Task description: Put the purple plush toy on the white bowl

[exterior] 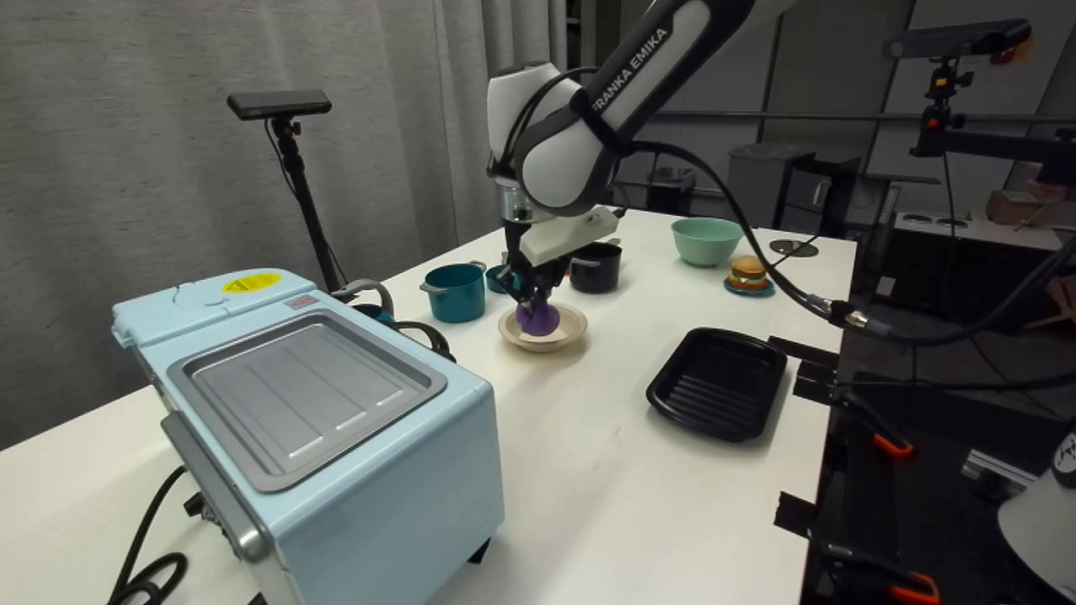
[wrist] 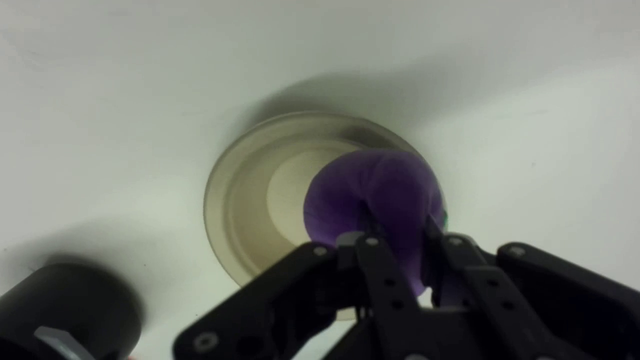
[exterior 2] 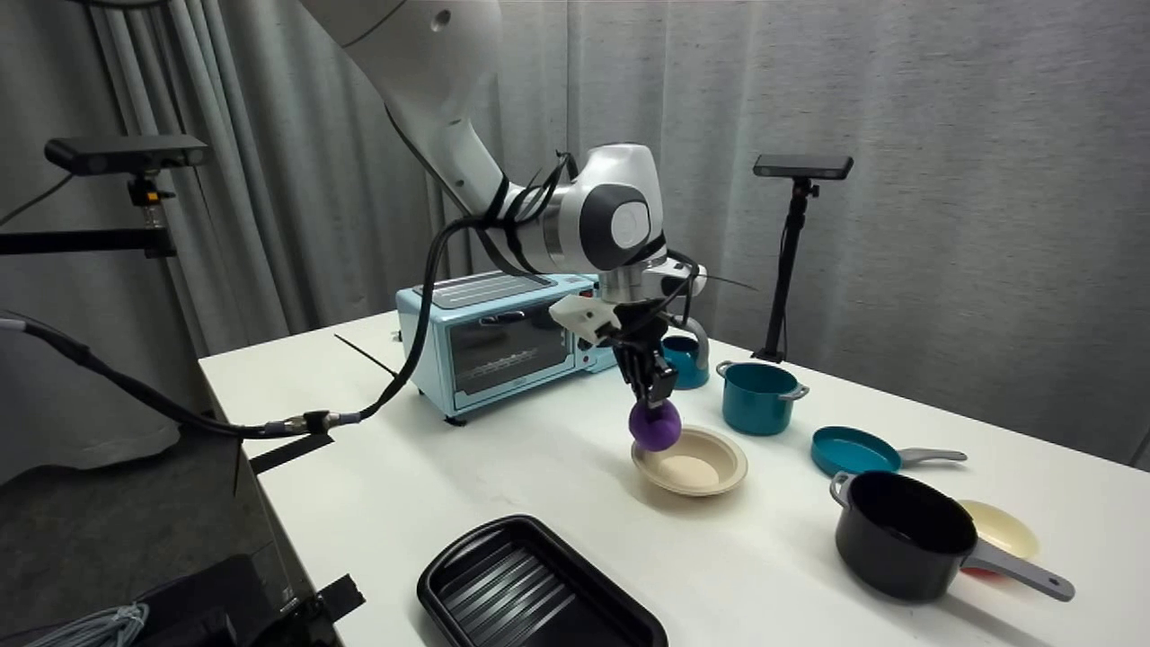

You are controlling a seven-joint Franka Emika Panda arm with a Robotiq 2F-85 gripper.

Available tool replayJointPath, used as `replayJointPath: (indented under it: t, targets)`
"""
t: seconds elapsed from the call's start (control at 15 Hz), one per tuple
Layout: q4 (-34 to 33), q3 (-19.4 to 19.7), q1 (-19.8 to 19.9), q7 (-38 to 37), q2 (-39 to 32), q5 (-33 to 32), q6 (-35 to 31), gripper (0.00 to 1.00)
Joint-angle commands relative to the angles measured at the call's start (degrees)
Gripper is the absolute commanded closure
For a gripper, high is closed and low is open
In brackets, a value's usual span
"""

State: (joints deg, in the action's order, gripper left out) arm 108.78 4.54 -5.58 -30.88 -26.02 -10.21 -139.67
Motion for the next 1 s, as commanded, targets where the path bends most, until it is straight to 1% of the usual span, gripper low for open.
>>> replayJointPath:
  t: [0.0,0.07,0.13,0.2,0.4,0.6,0.67,0.73,0.93]
  targets:
    - [-3.6,3.0,-2.1,-3.0,-3.3,-1.4,-0.6,0.95]
    - [-3.8,3.5,-2.4,-3.5,-3.8,-1.8,0.1,0.95]
    - [-3.9,3.9,-2.6,-3.9,-4.2,-2.0,0.5,0.57]
    - [-3.7,4.1,-2.7,-4.1,-4.5,-2.0,0.8,0.56]
    - [-3.5,4.3,-2.3,-3.6,-4.4,-1.2,1.2,0.35]
    - [-3.4,4.5,-1.9,-3.1,-3.5,-0.8,1.0,0.11]
    - [-3.5,4.6,-1.9,-3.2,-3.4,-0.8,1.0,0.04]
    - [-3.6,4.8,-1.8,-3.2,-3.2,-0.7,1.0,0.01]
    - [-3.5,5.2,-1.4,-2.9,-2.4,-0.7,1.4,0.0]
